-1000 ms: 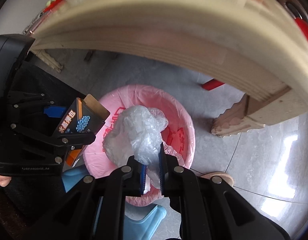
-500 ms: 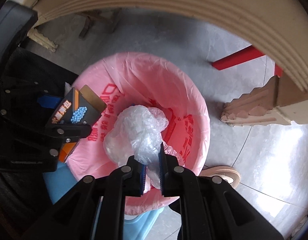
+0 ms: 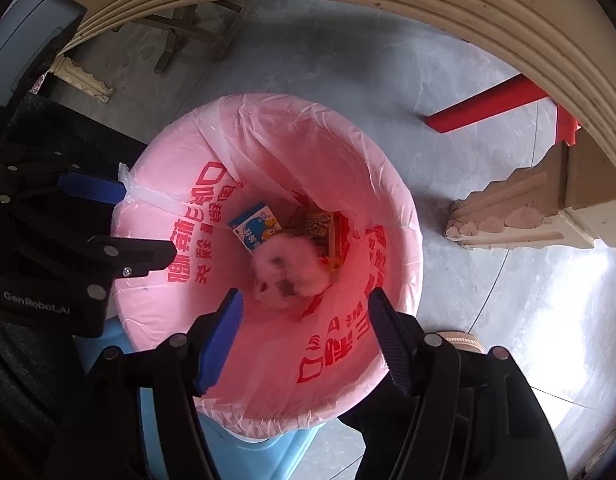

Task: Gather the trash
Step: 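Open both tools over the pink bin to drop the bag and black box, then move both tools back over the tissue and candy wrapper on the table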

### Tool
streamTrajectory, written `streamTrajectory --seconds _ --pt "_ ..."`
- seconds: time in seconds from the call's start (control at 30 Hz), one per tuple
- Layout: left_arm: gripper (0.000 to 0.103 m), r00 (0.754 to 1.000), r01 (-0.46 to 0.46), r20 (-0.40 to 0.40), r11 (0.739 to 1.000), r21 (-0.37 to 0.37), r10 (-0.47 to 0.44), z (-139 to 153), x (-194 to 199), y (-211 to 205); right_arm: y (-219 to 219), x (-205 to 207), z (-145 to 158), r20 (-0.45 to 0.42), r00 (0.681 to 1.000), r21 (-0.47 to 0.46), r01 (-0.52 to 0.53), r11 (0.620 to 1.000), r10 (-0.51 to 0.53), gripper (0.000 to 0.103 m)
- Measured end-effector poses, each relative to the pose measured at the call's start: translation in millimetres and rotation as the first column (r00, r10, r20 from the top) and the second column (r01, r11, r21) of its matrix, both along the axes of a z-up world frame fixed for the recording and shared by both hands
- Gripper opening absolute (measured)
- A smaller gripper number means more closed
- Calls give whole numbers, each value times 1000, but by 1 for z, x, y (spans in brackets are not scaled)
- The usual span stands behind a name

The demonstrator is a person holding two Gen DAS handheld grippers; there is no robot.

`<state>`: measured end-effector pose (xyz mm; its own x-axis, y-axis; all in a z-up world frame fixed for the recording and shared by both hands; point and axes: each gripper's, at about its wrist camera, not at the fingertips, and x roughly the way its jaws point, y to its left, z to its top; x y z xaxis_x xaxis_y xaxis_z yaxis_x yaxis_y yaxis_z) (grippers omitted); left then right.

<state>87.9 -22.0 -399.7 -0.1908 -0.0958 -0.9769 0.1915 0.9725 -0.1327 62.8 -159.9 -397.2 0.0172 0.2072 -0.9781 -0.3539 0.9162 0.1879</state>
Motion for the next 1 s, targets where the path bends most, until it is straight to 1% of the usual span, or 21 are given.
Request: streamTrajectory --seconds 0.2,0.3,0.37,0.47,0.53,0.57,0.6,0.63,0.67,0.7,0.73,0.77,0.8,0.83,0.87,0.9,0.93,0.97,1.0 --pt "79 1000 -16 8 1000 3 16 7 0 3 -2 0 3 10 1000 12 7 1000 -7 64" --pt "79 1000 -14 27 1000 15 14 12 -2 5 -4 -2 12 27 999 27 18 999 -19 64" --pt "79 999 -18 48 1000 19 17 21 -5 8 -8 -3 21 32 999 49 37 998 -39 64" --pt "79 994 -11 113 999 30 8 48 -13 13 -12 -7 43 54 996 95 64 993 -70 64" --pt "79 983 8 185 999 42 -16 79 -20 15 -13 -12 67 95 993 115 65 991 -76 64" --pt "79 979 13 203 999 40 -21 89 -21 16 -13 -14 79 118 990 127 64 990 -79 64" --pt "79 971 19 239 999 31 -25 112 -24 19 -14 -17 93 139 987 143 65 988 -85 64" --pt "79 965 22 260 999 24 -27 125 -25 20 -17 -19 113 163 982 176 66 982 -95 64" --pt "79 953 23 301 1000 13 -26 150 -25 23 -19 -20 128 184 978 203 63 977 -102 64" --pt "79 942 24 334 1000 12 -26 168 -23 24 -22 -19 147 214 971 228 60 972 -110 64" --pt "79 928 23 371 1000 16 -27 188 -21 26 -25 -17 170 256 959 246 56 968 -120 64" --pt "79 914 19 405 1000 23 -27 207 -16 28 -28 -14 194 300 945 257 52 965 -131 64" --pt "79 896 12 443 1000 28 -23 232 -10 31 -30 -12 211 328 935 264 49 963 -138 64" --pt "79 883 3 468 1000 24 -14 252 -4 34 -34 -7 238 376 915 273 40 961 -145 64" --pt "79 872 -8 490 1000 16 -1 270 3 36 -38 -3 257 412 899 280 31 959 -149 64" --pt "79 853 -26 522 1000 18 13 293 11 39 -41 1 277 449 880 285 22 958 -154 67" --pt "80 836 -43 548 999 23 24 313 18 41 -46 6 303 498 852 285 17 958 -163 72" --pt "80 830 -51 558 998 24 29 323 22 42 -48 10 320 530 831 285 16 958 -171 75" --pt "80 818 -62 574 998 20 39 343 30 43 -51 13 337 557 811 288 14 958 -179 76"
